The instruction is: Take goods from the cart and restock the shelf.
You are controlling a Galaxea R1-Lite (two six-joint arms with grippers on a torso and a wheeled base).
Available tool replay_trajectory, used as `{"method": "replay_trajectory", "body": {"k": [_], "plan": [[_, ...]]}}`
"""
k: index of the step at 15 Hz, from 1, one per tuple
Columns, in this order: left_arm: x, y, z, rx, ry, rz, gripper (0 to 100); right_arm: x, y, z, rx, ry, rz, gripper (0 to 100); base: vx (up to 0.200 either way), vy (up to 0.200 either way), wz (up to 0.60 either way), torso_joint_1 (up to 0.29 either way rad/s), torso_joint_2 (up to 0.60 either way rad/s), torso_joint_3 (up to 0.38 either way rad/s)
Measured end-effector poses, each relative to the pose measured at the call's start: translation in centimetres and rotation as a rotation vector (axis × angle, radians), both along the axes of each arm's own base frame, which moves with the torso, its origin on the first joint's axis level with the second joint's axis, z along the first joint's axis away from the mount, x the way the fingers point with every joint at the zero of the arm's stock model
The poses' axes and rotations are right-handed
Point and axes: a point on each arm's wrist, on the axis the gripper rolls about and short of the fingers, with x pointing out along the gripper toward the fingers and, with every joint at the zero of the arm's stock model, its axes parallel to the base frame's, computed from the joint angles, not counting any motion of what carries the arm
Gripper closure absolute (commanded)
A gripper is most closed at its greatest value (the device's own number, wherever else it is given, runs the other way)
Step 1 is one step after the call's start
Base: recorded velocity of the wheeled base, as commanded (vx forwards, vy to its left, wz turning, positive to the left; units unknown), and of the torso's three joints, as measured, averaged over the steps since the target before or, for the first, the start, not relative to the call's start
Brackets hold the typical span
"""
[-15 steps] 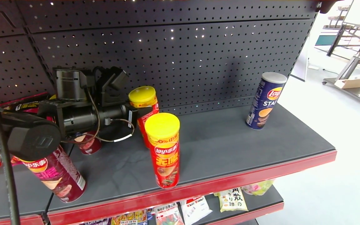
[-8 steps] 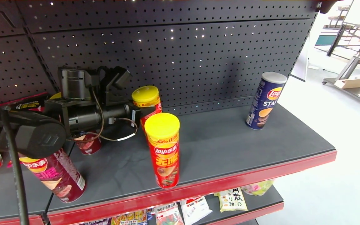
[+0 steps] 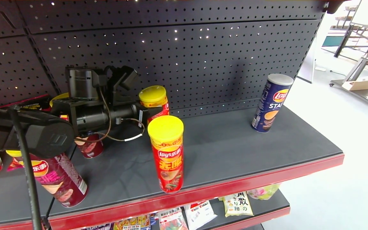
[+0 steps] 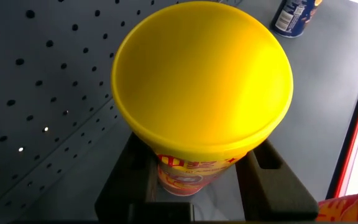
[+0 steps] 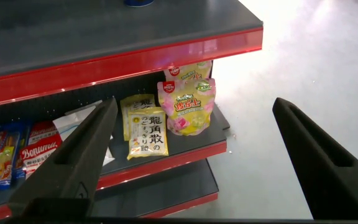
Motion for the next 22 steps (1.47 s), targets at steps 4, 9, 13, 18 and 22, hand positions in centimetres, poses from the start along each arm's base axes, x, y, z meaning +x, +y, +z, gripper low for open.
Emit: {"method": "replay_trajectory", "body": {"k": [4,9,13,18,22], "plan": [[0.1,-0.2,-0.2,0.002,0.004,-0.005,100,0.0,0.0,0.0,0.0,0.0,-0.001,0,0.0,0.0,0.0,0.0,0.0,0.0],[0.2,-0.3,-0.4,0.005,0.008,-0.007,0,0.0,0.0,0.0,0.0,0.0,0.0,0,0.0,0.0,0.0,0.0,0.0,0.0],[0.0,-0.2,-0.4,0.006,0.01,-0.005,0,0.0,0.0,0.0,-0.001,0.0,-0.001,0,0.0,0.0,0.0,0.0,0.0,0.0],[-1.7,0.7,0.0,0.011,0.02,0.013,0,0.0,0.0,0.0,0.0,0.0,-0.001,0,0.0,0.0,0.0,0.0,0.0,0.0],[-4.4,2.2,0.7,0.019,0.008,0.065,0,0.0,0.0,0.0,0.0,0.0,0.0,0,0.0,0.0,0.0,0.0,0.0,0.0]]}}
